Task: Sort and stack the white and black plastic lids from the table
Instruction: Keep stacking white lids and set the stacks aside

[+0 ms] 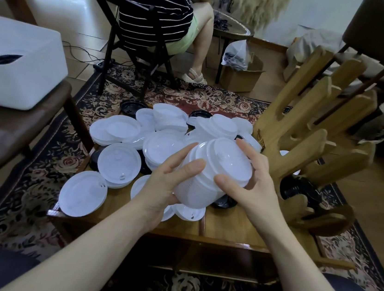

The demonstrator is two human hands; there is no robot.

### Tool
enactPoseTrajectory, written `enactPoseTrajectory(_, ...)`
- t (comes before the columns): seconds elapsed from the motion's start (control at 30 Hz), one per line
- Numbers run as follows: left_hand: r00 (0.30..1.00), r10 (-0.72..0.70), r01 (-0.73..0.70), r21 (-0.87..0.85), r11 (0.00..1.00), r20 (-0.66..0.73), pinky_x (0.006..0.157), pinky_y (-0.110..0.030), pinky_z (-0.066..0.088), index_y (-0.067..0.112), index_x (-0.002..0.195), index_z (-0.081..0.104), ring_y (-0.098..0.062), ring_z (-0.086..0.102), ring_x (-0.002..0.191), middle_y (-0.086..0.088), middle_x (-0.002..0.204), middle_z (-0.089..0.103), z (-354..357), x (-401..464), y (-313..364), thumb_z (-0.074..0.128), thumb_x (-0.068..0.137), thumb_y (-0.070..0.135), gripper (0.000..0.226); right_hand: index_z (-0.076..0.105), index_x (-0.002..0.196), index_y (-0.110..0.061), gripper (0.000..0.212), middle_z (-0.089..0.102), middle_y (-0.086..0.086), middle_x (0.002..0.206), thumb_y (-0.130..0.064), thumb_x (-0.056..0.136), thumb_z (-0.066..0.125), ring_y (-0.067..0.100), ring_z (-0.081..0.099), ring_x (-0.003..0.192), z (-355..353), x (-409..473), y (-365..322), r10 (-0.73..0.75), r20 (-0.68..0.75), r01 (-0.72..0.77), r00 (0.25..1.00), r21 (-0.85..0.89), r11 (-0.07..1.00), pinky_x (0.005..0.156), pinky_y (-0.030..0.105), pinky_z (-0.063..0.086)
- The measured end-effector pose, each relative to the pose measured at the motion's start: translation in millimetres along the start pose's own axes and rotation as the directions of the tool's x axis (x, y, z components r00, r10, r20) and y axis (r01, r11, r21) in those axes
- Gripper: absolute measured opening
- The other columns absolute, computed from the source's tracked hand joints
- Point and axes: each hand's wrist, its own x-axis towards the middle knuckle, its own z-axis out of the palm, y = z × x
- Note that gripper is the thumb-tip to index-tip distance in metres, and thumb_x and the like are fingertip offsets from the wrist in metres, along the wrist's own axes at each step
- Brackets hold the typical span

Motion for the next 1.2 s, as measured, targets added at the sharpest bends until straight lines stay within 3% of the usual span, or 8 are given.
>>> enactPoseTrajectory(0.2, 1.0, 0.006, -0.006, -0.026, 1.0, 0.008, 0.072, -0.022, 0.058, 0.044, 0.131, 0.061, -0.004, 0.065, 0.113, 0.016, 0.128, 0.067, 0.6, -1.0, -0.3, 0.076, 0.075, 0.046, 0.057, 0.047, 0.132, -0.034, 0.088, 0.043, -0.021, 0.123, -0.062, 0.053, 0.074, -0.007, 0.047, 0.117, 3.7, -1.5, -3.5, 0.021, 0.025, -0.02, 0.999, -0.029, 0.999, 0.091, 0.012, 0.046)
enactPoseTrajectory(0.33, 1.0, -0.015, 0.015, -0.019, 1.0, -0.011, 0.085, -0.033, 0.058, 0.046, 0.13, 0.061, -0.009, 0.058, 0.123, 0.016, 0.135, 0.062, 0.0, 1.3, -3.8, 0.068, 0.071, 0.054, 0.06, 0.045, 0.135, -0.025, 0.09, 0.051, -0.015, 0.127, -0.053, 0.056, 0.078, -0.007, 0.053, 0.113, 4.6, -1.3, -3.5, 0.028, 0.082, -0.032, 0.996, 0.04, 0.999, 0.085, 0.014, 0.048)
enactPoseTrajectory(0.4, 0.999, -0.031, 0.03, -0.024, 0.999, -0.018, 0.094, -0.04, 0.055, 0.047, 0.129, 0.062, -0.011, 0.057, 0.125, 0.016, 0.135, 0.061, -0.3, 2.3, -4.7, 0.065, 0.074, 0.054, 0.056, 0.043, 0.137, -0.026, 0.091, 0.052, -0.019, 0.127, -0.053, 0.058, 0.078, -0.007, 0.052, 0.116, 4.9, -1.6, -3.0, 0.025, 0.094, -0.03, 0.995, 0.048, 0.998, 0.088, 0.015, 0.048)
enactPoseTrajectory(0.57, 0.999, -0.037, 0.036, -0.023, 0.999, -0.025, 0.097, -0.042, 0.053, 0.046, 0.129, 0.062, -0.011, 0.056, 0.125, 0.018, 0.134, 0.062, 0.1, 2.6, -5.2, 0.065, 0.075, 0.054, 0.054, 0.039, 0.142, -0.042, 0.083, 0.043, -0.038, 0.131, -0.058, 0.066, 0.07, -0.008, 0.041, 0.129, 3.1, -3.6, -1.8, 0.024, 0.124, -0.026, 0.992, 0.016, 1.0, 0.103, 0.021, 0.043)
enactPoseTrajectory(0.7, 0.999, -0.032, 0.031, -0.021, 0.999, -0.027, 0.093, -0.038, 0.054, 0.045, 0.13, 0.062, -0.01, 0.058, 0.124, 0.019, 0.133, 0.063, -0.5, 1.8, -4.6, 0.064, 0.078, 0.052, 0.053, 0.039, 0.14, -0.047, 0.074, 0.04, -0.034, 0.141, -0.06, 0.071, 0.062, -0.006, 0.033, 0.138, 2.3, -3.9, -2.2, 0.031, 0.141, -0.031, 0.99, -0.003, 1.0, 0.115, 0.035, 0.034)
enactPoseTrajectory(0.97, 0.999, -0.048, 0.048, -0.014, 0.999, -0.01, 0.083, -0.033, 0.056, 0.043, 0.129, 0.063, -0.01, 0.06, 0.121, 0.018, 0.13, 0.065, -0.9, -0.4, -4.6, 0.063, 0.079, 0.05, 0.051, 0.044, 0.139, -0.044, 0.07, 0.049, -0.027, 0.137, -0.055, 0.073, 0.066, 0.003, 0.04, 0.136, -11.8, 0.1, -3.1, 0.02, 0.224, 0.004, 0.974, -0.106, 0.994, 0.115, 0.045, 0.035)
enactPoseTrajectory(1.1, 0.998, -0.055, 0.055, -0.014, 0.998, -0.007, 0.088, -0.037, 0.056, 0.042, 0.13, 0.062, -0.011, 0.058, 0.123, 0.017, 0.131, 0.064, -0.1, -1.0, -6.5, 0.061, 0.08, 0.048, 0.051, 0.042, 0.138, -0.046, 0.07, 0.047, -0.035, 0.131, -0.056, 0.072, 0.065, -0.003, 0.04, 0.132, -13.2, 0.7, -2.1, 0.002, 0.229, 0.042, 0.973, -0.189, 0.981, 0.113, 0.039, 0.038)
enactPoseTrajectory(1.2, 0.998, -0.063, 0.063, -0.009, 0.998, 0.004, 0.097, -0.043, 0.053, 0.043, 0.131, 0.062, -0.013, 0.056, 0.126, 0.015, 0.134, 0.063, -0.7, -1.2, -6.5, 0.069, 0.082, 0.053, 0.05, 0.042, 0.14, -0.042, 0.073, 0.045, -0.037, 0.128, -0.057, 0.073, 0.065, -0.006, 0.039, 0.13, -11.0, -0.3, 0.6, -0.032, 0.211, 0.078, 0.977, -0.21, 0.975, 0.108, 0.026, 0.037)
